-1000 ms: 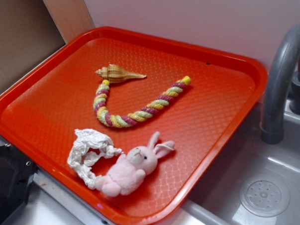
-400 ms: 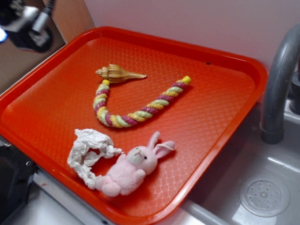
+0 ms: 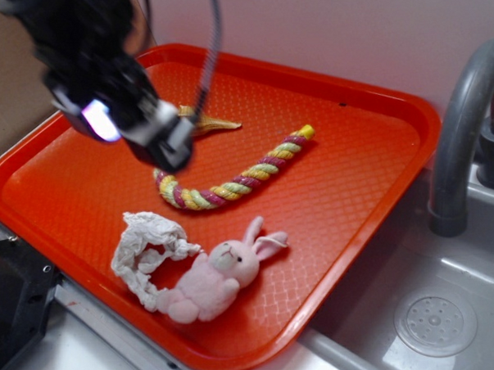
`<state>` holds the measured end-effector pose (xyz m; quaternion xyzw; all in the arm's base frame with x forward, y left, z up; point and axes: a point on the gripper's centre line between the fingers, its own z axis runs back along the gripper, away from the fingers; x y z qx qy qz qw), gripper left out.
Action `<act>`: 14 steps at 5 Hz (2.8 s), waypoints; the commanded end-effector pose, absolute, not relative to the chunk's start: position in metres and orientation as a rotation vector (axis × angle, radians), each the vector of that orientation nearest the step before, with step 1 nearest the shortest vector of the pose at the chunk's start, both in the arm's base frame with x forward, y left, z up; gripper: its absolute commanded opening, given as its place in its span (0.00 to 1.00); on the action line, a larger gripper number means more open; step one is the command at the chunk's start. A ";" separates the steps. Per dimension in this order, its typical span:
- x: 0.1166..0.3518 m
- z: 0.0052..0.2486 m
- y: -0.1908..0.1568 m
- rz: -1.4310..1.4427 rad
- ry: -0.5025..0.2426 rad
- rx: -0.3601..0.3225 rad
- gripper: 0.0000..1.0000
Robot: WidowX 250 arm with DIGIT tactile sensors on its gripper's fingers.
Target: Grab the pink bunny.
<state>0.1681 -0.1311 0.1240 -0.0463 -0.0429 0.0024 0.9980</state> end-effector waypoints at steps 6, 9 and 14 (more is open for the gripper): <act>0.142 0.014 -0.166 -0.202 0.058 0.036 0.00; 0.159 0.108 -0.126 -0.069 -0.071 -0.024 0.00; 0.153 0.226 -0.022 0.264 -0.117 -0.065 0.00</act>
